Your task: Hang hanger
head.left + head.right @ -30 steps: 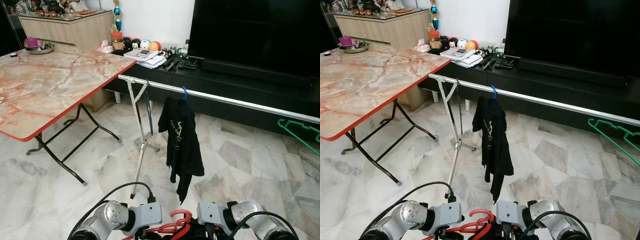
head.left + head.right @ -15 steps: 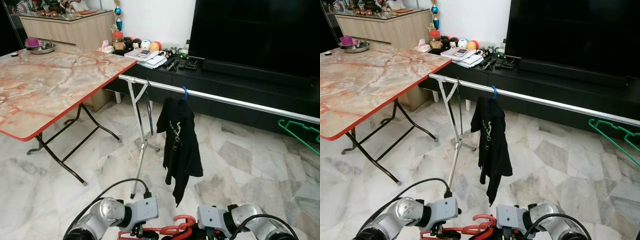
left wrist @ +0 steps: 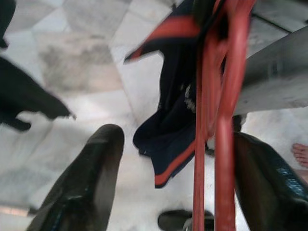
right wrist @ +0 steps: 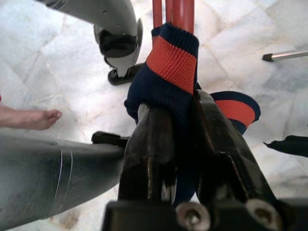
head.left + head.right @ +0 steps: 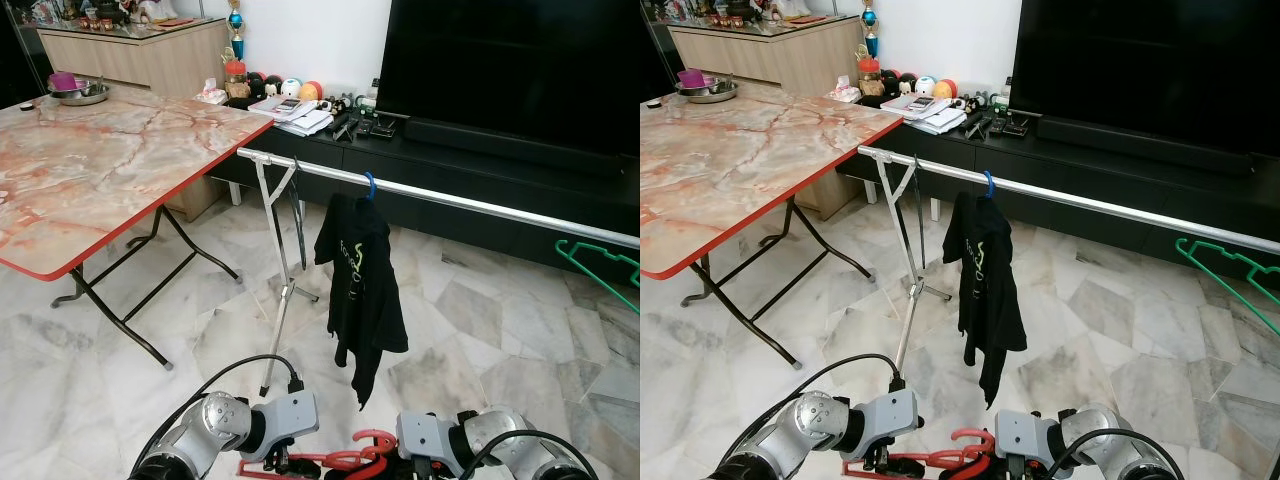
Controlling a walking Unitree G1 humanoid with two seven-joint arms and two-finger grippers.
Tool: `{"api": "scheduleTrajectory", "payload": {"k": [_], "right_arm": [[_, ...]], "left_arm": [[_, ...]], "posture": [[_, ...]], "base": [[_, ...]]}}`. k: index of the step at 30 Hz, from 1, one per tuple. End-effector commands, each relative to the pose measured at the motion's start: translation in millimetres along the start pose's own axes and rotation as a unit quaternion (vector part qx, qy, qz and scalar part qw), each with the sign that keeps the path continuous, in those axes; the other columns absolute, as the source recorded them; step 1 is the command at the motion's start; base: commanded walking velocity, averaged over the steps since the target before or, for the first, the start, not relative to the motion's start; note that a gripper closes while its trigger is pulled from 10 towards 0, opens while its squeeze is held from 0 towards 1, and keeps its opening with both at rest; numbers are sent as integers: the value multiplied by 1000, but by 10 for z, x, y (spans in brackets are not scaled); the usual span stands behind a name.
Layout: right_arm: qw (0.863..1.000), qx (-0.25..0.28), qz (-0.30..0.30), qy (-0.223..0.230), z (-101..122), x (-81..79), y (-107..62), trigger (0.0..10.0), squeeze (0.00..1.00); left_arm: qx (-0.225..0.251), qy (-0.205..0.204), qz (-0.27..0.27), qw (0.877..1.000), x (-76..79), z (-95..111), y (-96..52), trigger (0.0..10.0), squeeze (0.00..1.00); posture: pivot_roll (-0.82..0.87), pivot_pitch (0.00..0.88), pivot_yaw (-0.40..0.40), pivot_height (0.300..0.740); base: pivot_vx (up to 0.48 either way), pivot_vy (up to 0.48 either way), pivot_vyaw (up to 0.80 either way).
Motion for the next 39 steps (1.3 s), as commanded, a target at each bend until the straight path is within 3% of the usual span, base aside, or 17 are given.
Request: {"api": "scheduleTrajectory", "payload": {"k": [1, 2, 3, 4, 5, 25, 29, 33, 39], "right_arm": [[1000, -5, 6, -3, -21, -25, -1, 10000, 0], [1000, -3, 5, -4, -15, -23, 2, 10000, 0], [1000, -1, 4, -4, -10, -22, 4, 10000, 0], [1000, 1, 2, -4, -3, -17, 5, 10000, 0], [1000, 4, -3, -4, 5, -4, 2, 10000, 0], [998, 53, 27, -8, 174, 40, -26, 10000, 0], [998, 66, 22, -5, 217, 79, -43, 10000, 0], [998, 56, 27, -8, 194, 77, -57, 10000, 0], [999, 37, 21, -11, 131, 76, -82, 10000, 0]], "left_arm": [[4, 7, 8, 1000, -31, 52, -2, 10000, 1000], [2, 1, 13, 1000, -40, 46, 7, 10000, 1000], [1, -3, 15, 1000, -41, 43, 13, 10000, 443], [0, -6, 16, 1000, -44, 42, 20, 10000, 67], [0, -17, 26, 1000, -66, 42, 28, 10000, 0], [11, -18, 53, 998, -123, 129, 117, 10000, 0], [0, 6, 66, 998, -140, 110, 121, 10000, 0], [5, 38, 111, 993, -249, 149, 69, 10000, 0], [-7, 36, 107, 994, -262, 80, 7, 10000, 0]], "posture": [[7, 10, -85, 740], [5, 11, -85, 740], [5, 11, -86, 740], [6, 11, -87, 740], [7, 11, -87, 740], [-1, 6, -92, 740], [-3, 6, -90, 740], [-1, 5, -90, 740], [-1, 9, -88, 740]], "base": [[0, 0, 0], [0, 0, 0], [0, 0, 0], [0, 0, 0], [0, 0, 0], [0, 0, 0], [0, 0, 0], [0, 0, 0], [0, 0, 0]]}}
Point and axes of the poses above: a point about 5 cm out from each wrist's last joint towards the gripper, its own y axis pointing out of the wrist towards the gripper, its own z axis along the axis of the wrist's last joint, x = y × z, the point moved 3 cm from there along y, pointing out of the wrist towards the gripper, and after that the axes turned 8 degrees about -y, right-handed, at the moved point
